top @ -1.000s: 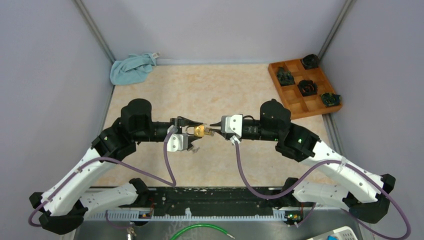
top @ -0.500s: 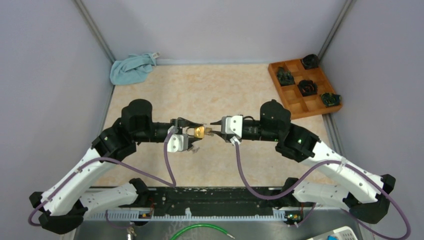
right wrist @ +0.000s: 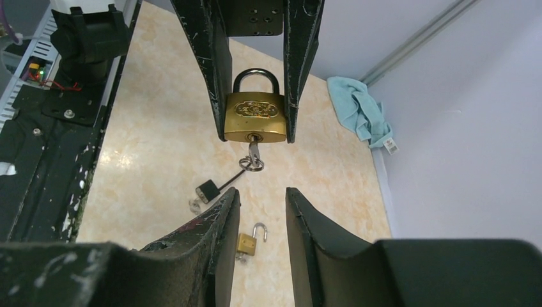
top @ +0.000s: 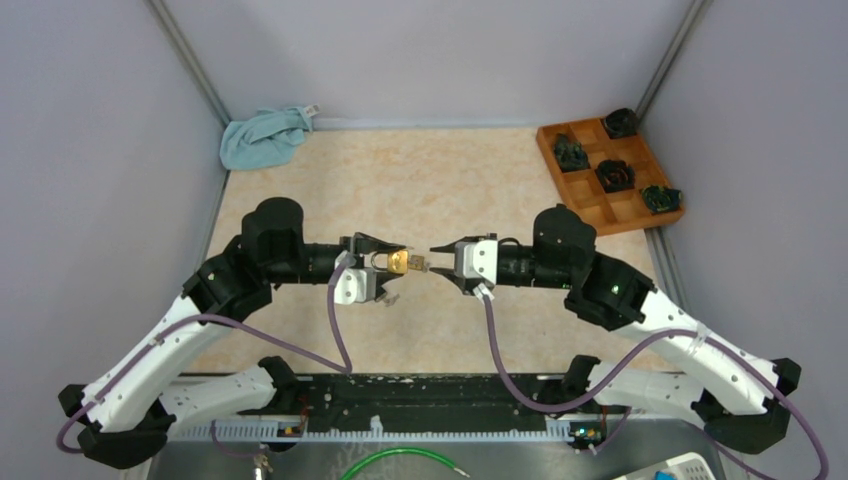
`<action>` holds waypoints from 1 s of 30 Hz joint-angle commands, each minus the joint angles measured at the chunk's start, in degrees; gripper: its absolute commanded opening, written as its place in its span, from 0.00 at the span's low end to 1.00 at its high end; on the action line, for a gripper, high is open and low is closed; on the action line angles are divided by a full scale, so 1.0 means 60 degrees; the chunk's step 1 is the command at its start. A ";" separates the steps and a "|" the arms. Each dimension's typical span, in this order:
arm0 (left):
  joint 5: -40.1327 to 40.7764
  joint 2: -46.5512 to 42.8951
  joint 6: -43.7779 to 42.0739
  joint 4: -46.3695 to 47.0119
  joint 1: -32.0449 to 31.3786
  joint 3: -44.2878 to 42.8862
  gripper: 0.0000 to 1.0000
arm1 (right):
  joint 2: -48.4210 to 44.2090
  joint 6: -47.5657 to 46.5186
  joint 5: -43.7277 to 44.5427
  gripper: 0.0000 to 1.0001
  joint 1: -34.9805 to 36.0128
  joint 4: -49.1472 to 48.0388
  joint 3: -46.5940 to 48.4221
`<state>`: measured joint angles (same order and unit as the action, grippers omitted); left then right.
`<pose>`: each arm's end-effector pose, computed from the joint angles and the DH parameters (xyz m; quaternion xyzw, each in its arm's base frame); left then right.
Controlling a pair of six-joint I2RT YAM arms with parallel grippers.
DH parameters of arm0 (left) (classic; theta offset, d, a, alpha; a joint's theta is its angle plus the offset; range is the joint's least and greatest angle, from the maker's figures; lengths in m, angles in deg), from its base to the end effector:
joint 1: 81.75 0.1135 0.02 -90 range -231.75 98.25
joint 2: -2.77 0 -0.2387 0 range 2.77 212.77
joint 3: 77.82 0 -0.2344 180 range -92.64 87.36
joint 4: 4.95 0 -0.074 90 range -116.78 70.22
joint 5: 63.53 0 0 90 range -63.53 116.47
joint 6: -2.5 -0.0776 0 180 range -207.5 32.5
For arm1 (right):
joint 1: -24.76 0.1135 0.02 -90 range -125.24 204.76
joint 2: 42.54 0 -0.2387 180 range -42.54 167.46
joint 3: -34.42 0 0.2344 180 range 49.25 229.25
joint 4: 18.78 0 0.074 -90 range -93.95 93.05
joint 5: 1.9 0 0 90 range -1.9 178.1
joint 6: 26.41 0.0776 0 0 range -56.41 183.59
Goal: Unlock with the key
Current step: Unlock the lock.
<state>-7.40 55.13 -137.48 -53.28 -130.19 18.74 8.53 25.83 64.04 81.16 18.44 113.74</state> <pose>0.1051 -0.1837 0.3825 0.6960 0.3724 -0.2269 0.5705 0.0952 0.2004 0.3875 -0.6367 0.4072 0.2593 0.6013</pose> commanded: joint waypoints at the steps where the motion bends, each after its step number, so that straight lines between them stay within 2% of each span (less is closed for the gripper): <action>1: -0.0089 -0.0051 -0.0067 0.0205 0.0014 -0.0348 0.00 | 0.0076 -0.0172 -0.0320 0.33 0.0062 -0.0251 0.0178; 13: -0.0217 -0.0028 0.0452 0.0265 0.0003 -0.0244 0.00 | 0.0139 -0.0541 0.0475 0.36 0.0749 -0.0929 -0.0144; 18: -0.0264 0.0018 0.0434 0.0264 0.0013 -0.0312 0.00 | 0.0305 -0.0634 0.0897 0.27 0.0999 -0.1161 -0.0158; 24: -0.0345 0.0090 0.0439 0.0295 0.0005 -0.0357 0.00 | 0.0487 -0.0645 0.0961 0.27 0.1049 -0.1473 -0.0170; 27: -0.0362 0.0073 0.0423 0.0268 0.0003 -0.0410 0.00 | 0.0533 -0.0738 0.1217 0.19 0.1133 -0.1516 -0.0252; 30: -0.0369 0.0050 0.0408 0.0294 0.0009 -0.0379 0.00 | 0.0547 -0.0665 0.1224 0.02 0.1139 -0.1599 -0.0300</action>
<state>-7.73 55.81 -135.49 -53.28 -130.19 18.67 11.61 21.94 70.12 87.28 12.61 112.14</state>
